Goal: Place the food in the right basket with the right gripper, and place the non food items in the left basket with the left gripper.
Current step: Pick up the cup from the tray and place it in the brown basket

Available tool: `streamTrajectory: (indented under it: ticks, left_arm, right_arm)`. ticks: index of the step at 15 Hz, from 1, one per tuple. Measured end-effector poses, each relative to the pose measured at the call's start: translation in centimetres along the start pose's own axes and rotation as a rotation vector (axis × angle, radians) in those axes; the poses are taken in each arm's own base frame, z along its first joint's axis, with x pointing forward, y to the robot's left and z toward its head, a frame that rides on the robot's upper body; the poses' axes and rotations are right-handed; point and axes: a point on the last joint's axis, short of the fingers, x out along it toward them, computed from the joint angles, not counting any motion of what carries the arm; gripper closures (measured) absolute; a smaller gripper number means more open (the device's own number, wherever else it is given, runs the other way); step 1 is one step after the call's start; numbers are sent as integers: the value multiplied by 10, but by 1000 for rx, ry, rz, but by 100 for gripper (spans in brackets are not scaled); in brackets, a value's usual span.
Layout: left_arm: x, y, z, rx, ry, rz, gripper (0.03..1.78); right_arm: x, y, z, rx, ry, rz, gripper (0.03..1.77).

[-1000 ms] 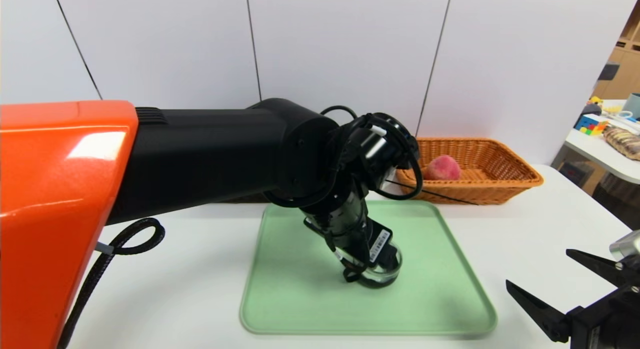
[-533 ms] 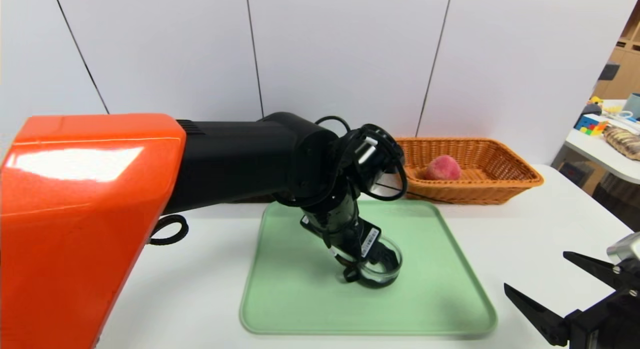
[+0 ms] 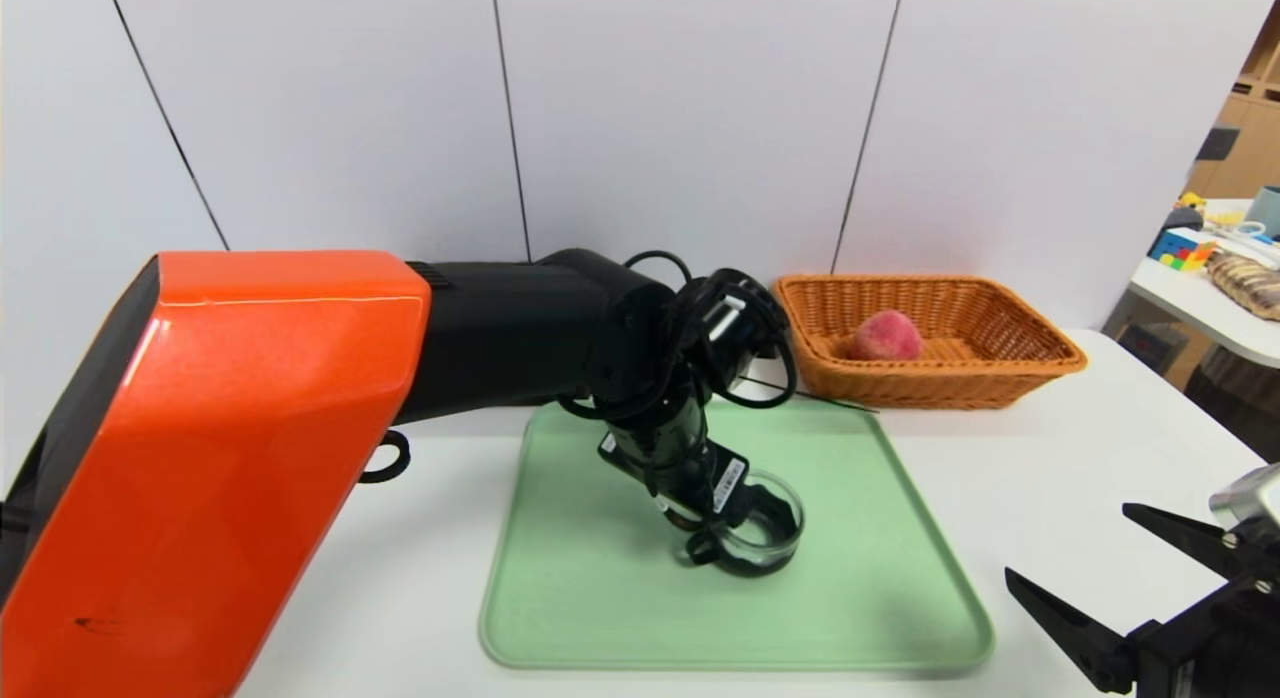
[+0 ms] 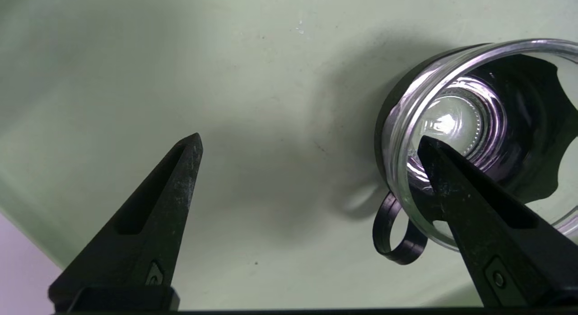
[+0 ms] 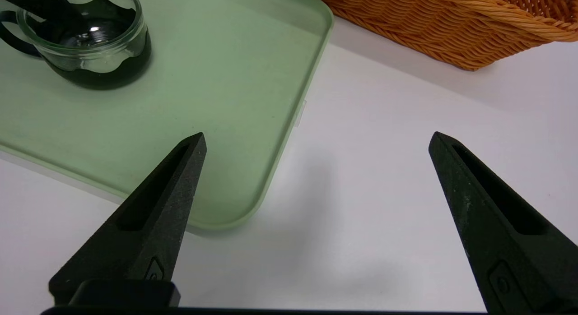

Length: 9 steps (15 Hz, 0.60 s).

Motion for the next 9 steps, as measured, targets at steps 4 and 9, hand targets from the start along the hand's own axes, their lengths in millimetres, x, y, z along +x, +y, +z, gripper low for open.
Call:
streamTrajectory:
  ticks: [4,9]
  left_arm:
    - [5,1,-1,0,11,3,12]
    - [5,0,-1,0,13,5,69]
  right_arm:
    - [0,0,0,1,0,0,10]
    - [0,0,0,-2,1,0,10]
